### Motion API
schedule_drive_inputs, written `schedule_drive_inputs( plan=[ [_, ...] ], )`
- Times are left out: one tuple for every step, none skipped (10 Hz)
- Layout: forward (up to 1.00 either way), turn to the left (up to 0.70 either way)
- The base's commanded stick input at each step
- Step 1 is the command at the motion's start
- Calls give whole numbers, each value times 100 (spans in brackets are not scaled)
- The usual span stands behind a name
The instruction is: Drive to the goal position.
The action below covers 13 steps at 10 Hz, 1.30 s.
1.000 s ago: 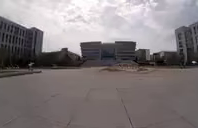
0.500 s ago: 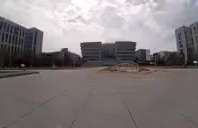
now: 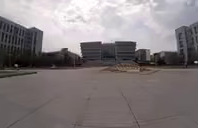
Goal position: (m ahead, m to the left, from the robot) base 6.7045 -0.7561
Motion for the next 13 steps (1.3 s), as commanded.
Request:
schedule_drive_inputs(
  plan=[
    [70, 0],
    [70, 0],
    [70, 0],
    [70, 0],
    [70, 0],
    [70, 0],
    [70, 0],
    [70, 0],
    [70, 0],
    [70, 0],
    [70, 0],
    [70, 0],
    [70, 0]
  ],
)
